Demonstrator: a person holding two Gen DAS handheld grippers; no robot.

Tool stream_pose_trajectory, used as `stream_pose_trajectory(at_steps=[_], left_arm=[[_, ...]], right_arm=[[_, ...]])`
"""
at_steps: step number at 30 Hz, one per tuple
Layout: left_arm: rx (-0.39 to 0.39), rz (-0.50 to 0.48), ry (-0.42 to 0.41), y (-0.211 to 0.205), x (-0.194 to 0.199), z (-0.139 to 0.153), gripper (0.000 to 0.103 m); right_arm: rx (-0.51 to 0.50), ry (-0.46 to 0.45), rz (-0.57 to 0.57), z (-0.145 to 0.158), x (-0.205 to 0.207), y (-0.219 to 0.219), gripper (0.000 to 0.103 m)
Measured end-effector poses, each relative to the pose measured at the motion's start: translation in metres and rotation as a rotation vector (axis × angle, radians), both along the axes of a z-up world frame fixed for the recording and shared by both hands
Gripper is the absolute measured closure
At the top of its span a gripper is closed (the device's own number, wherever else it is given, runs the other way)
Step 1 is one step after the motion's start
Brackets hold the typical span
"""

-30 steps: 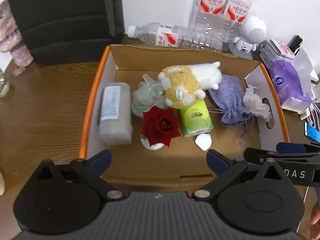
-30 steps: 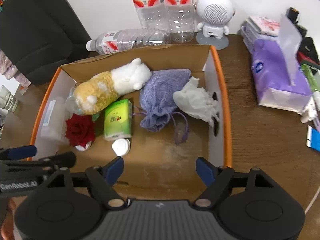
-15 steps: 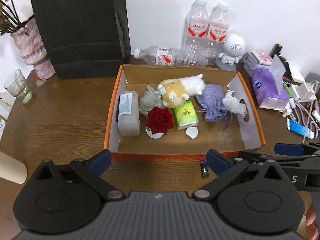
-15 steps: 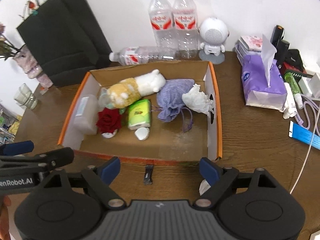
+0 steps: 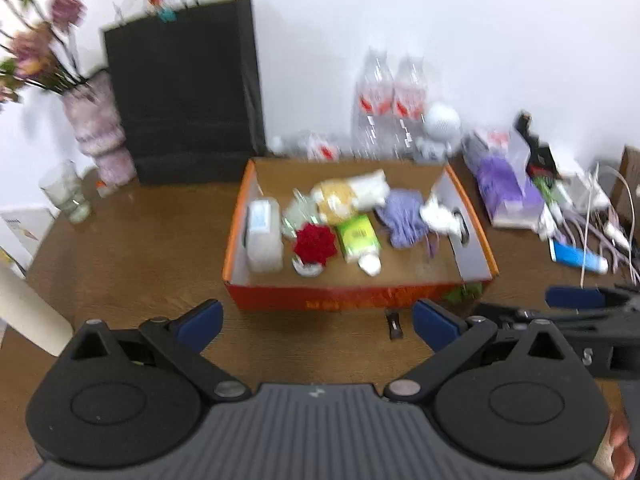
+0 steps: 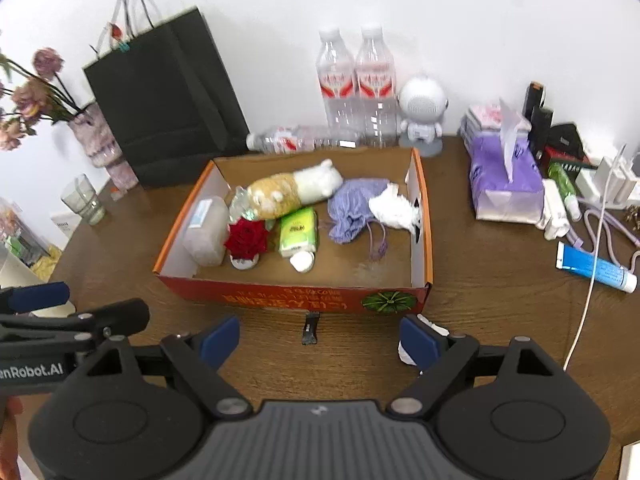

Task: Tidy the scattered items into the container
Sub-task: 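Withdraw both tools from the box toward the crumpled tissue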

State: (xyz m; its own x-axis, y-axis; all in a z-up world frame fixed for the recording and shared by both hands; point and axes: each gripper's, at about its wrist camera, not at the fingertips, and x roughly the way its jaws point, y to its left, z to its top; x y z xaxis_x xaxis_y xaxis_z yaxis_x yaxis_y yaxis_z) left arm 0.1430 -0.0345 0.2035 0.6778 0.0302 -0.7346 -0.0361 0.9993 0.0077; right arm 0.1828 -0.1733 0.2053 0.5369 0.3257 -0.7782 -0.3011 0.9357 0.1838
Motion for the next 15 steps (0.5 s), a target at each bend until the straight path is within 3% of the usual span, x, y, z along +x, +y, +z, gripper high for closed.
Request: stream_pose_trajectory(at_steps=[4, 7, 15], left_arm=[[-0.005, 0.005, -0.148, 0.002, -0.036, -0.003, 0.0], [0.021, -0.044, -0.241, 0.001, -0.066, -0.019, 0.0], [0.069, -0.055, -0.466, 0.004, -0.153, -0.097, 0.0]], right_arm=[[0.014, -0.122, -0.007, -0.006, -0.036, -0.009, 0.014], [0.0, -0.225, -0.006, -0.016, -0.067, -0.015, 0.013], [0.076, -0.416, -0.025, -0.072, -0.15, -0.038, 0.007]])
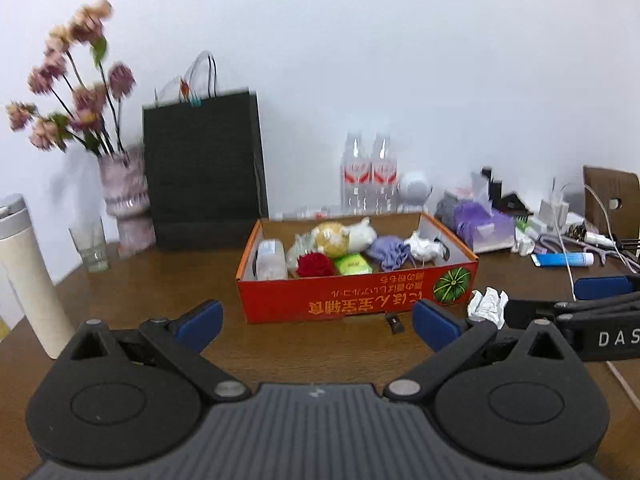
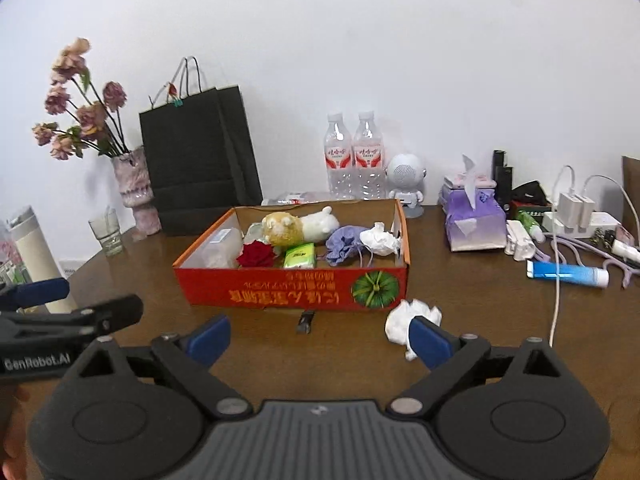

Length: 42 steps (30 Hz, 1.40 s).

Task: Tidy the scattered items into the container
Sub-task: 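Withdraw both tools from the box toward the crumpled tissue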

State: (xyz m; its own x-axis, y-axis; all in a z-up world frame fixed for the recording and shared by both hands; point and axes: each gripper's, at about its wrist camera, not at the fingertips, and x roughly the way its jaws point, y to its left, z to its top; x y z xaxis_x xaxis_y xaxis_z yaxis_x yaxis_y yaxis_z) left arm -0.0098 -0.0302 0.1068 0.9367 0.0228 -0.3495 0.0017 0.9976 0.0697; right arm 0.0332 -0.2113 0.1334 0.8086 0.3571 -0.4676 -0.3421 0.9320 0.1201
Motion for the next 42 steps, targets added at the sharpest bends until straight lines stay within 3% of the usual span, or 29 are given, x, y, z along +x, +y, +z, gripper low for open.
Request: stream_pose_trajectory(at_steps=[5, 12, 17, 20, 22, 27, 36, 39, 42], left_arm=[[-0.034, 0.025, -0.071, 0.01, -0.042, -0.029, 0.0], [-0.05, 0.017, -0.14, 0.016, -0.088, -0.06, 0.0], [-0.103, 0.032, -0.011, 0.023, -0.085, -0.087, 0.0], [-0.132, 0.056, -0.025, 0.03, -0.087, -0.087, 0.0], [-0.128, 0.067, -0.001, 0.033, -0.085, -0.09, 0.0], [-0.134, 0.057, -0.048, 0.032, -0.092, -0.092, 0.0], [-0.144, 0.08, -0.056, 0.029, -0.091, -0.093, 0.0], [-0.133, 0.079, -0.04, 0.027, -0.088, -0.093, 0.0], [-0.106, 0.069, 0.03, 0.023, -0.078, -0.091, 0.0]], right_arm=[[0.058, -0.081, -0.017, -0.031, -0.042, -0.008, 0.004], [0.063, -0.154, -0.016, -0.059, -0.09, -0.008, 0.003], [0.027, -0.152, -0.032, -0.081, -0.103, -0.009, 0.003], [0.058, -0.1, -0.048, -0.095, -0.102, -0.015, 0.003], [0.066, -0.105, -0.059, -0.1, -0.105, -0.017, 0.003], [0.088, -0.094, -0.08, -0.107, -0.104, -0.021, 0.003], [0.103, -0.099, -0.06, -0.109, -0.103, -0.02, 0.003], [0.093, -0.099, -0.048, -0.108, -0.103, -0.018, 0.004], [0.082, -0.082, -0.038, -0.107, -0.101, -0.015, 0.004]])
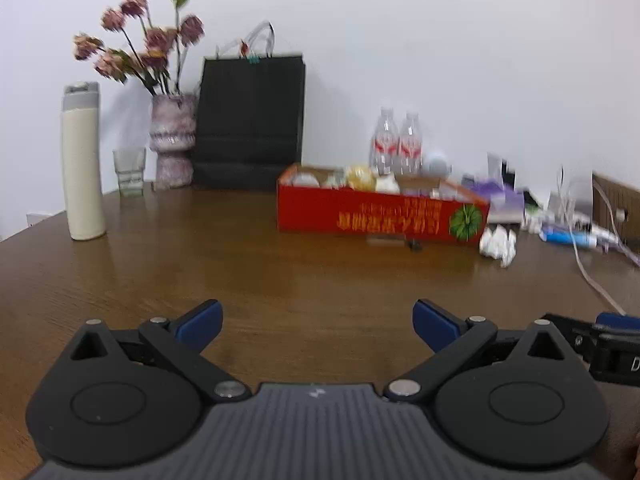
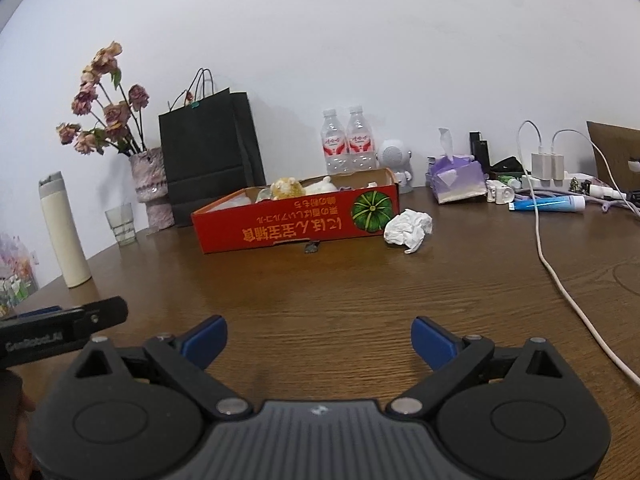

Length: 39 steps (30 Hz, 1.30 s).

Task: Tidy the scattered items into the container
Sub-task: 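Withdraw both tools from the box toward the crumpled tissue, then grasp the crumpled white tissue with the right tool while the left tool grasps the black item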

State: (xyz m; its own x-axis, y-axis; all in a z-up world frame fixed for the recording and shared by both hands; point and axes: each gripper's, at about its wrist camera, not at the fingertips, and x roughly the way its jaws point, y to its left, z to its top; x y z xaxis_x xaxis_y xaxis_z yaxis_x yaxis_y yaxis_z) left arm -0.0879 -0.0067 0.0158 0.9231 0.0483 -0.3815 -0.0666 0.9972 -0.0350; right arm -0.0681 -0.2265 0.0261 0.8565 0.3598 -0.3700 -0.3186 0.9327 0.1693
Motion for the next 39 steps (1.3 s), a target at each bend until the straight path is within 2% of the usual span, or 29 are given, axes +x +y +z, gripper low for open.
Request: stream_pose_trajectory(at_steps=[2, 4, 6, 7, 11, 13, 14, 16, 18, 20, 21, 23, 25, 26, 27, 30, 32, 36, 37, 38, 39], left_arm=[[0.002, -0.022, 0.07, -0.002, 0.012, 0.002, 0.0], [-0.041, -0.069, 0.141, -0.005, 0.03, 0.008, 0.0], [-0.103, -0.085, 0.149, -0.006, 0.05, 0.019, 0.0], [-0.117, -0.094, 0.147, -0.008, 0.063, 0.026, 0.0], [-0.088, -0.181, 0.135, -0.026, 0.121, 0.044, 0.0], [-0.087, -0.225, 0.166, -0.036, 0.154, 0.044, 0.007], [-0.09, -0.236, 0.196, -0.04, 0.17, 0.043, 0.019], [-0.111, -0.241, 0.234, -0.046, 0.197, 0.037, 0.028], [-0.124, -0.234, 0.25, -0.05, 0.221, 0.028, 0.029], [-0.126, -0.238, 0.272, -0.055, 0.24, 0.021, 0.029], [-0.127, -0.254, 0.283, -0.058, 0.249, 0.017, 0.029], [-0.131, -0.264, 0.295, -0.064, 0.262, 0.012, 0.029], [-0.079, -0.263, 0.278, -0.074, 0.27, 0.009, 0.034], [-0.054, -0.261, 0.263, -0.078, 0.273, 0.008, 0.04], [-0.04, -0.261, 0.257, -0.08, 0.276, 0.008, 0.049], [-0.023, -0.302, 0.297, -0.091, 0.286, 0.002, 0.062], [0.032, -0.305, 0.314, -0.099, 0.288, -0.004, 0.07], [0.073, -0.291, 0.296, -0.103, 0.285, -0.009, 0.075], [0.075, -0.288, 0.296, -0.103, 0.285, -0.009, 0.078], [0.079, -0.288, 0.296, -0.103, 0.284, -0.009, 0.086], [0.075, -0.29, 0.3, -0.103, 0.284, -0.009, 0.089]], right_arm=[[0.024, 0.082, 0.003, 0.004, 0.013, -0.004, 0.003], [0.068, 0.185, -0.012, 0.009, 0.036, -0.013, 0.003], [0.071, 0.232, -0.039, 0.014, 0.063, -0.022, 0.003], [0.051, 0.231, -0.062, 0.018, 0.078, -0.025, 0.003], [-0.01, 0.209, -0.093, 0.034, 0.138, -0.029, 0.003], [-0.072, 0.197, -0.092, 0.037, 0.169, -0.025, 0.005], [-0.101, 0.197, -0.099, 0.036, 0.185, -0.023, 0.007], [-0.151, 0.194, -0.096, 0.032, 0.212, -0.019, 0.018], [-0.184, 0.212, -0.076, 0.023, 0.235, -0.015, 0.022], [-0.171, 0.249, -0.048, 0.014, 0.253, -0.013, 0.031], [-0.154, 0.255, -0.025, 0.011, 0.259, -0.013, 0.034], [-0.136, 0.259, -0.01, 0.006, 0.264, -0.013, 0.052], [-0.153, 0.255, 0.006, 0.002, 0.268, -0.009, 0.062], [-0.156, 0.241, 0.009, 0.002, 0.268, -0.008, 0.067], [-0.154, 0.23, 0.015, 0.002, 0.268, -0.009, 0.069], [-0.103, 0.213, 0.02, 0.004, 0.268, -0.015, 0.077], [-0.083, 0.207, 0.015, 0.004, 0.267, -0.018, 0.079], [-0.009, 0.194, 0.009, 0.008, 0.265, -0.031, 0.079], [0.017, 0.193, 0.01, 0.01, 0.264, -0.035, 0.079], [0.029, 0.187, 0.012, 0.011, 0.263, -0.036, 0.08], [0.028, 0.177, 0.014, 0.013, 0.262, -0.036, 0.08]])
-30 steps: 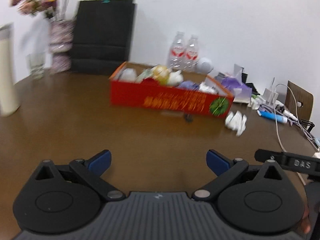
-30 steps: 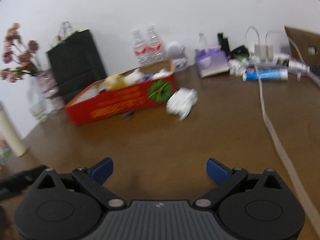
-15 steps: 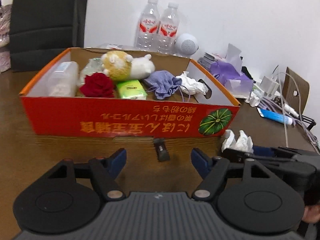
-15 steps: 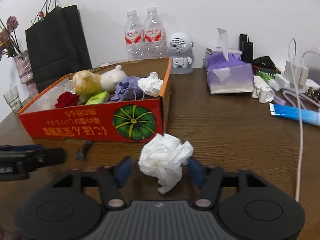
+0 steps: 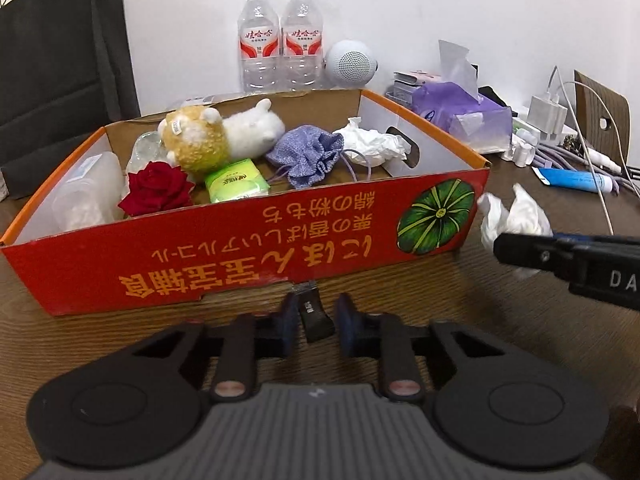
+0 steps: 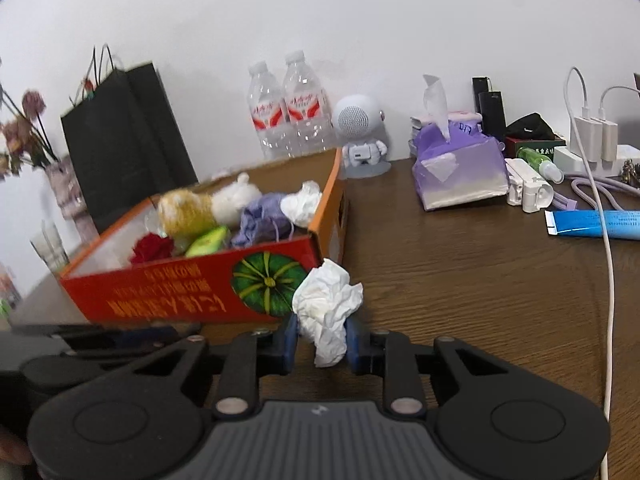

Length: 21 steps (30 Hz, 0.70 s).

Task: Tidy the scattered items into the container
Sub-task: 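Grasp the crumpled white tissue with the right tool while the left tool grasps the black item, then carry the tissue and black item over the box and open both tools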

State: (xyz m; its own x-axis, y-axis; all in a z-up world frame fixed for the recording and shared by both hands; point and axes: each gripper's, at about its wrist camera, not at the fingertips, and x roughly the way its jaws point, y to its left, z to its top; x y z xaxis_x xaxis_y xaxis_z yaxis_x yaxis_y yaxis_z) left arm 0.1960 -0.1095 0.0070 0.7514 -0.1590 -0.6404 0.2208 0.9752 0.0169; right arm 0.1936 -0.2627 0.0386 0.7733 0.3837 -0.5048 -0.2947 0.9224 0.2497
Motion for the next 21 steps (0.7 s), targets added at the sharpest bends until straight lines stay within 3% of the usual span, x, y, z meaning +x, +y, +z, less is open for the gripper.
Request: stream_pose_trajectory(at_steps=[6, 12, 15, 21], left_arm=[[-0.052, 0.068, -0.004, 0.015, -0.017, 0.006, 0.09], [-0.026, 0.139, -0.166, 0.034, -0.082, 0.039, 0.09], [-0.03, 0.182, -0.24, 0.047, -0.115, 0.059, 0.09], [-0.074, 0.23, -0.347, 0.068, -0.171, 0.087, 0.09]], right_arm=[[-0.061, -0.05, 0.033, 0.003, -0.007, 0.011, 0.08], [-0.101, -0.045, 0.046, 0.006, -0.019, 0.021, 0.08], [-0.138, -0.068, 0.081, 0.016, -0.045, 0.032, 0.08], [-0.115, -0.136, 0.141, 0.047, -0.116, 0.054, 0.08]])
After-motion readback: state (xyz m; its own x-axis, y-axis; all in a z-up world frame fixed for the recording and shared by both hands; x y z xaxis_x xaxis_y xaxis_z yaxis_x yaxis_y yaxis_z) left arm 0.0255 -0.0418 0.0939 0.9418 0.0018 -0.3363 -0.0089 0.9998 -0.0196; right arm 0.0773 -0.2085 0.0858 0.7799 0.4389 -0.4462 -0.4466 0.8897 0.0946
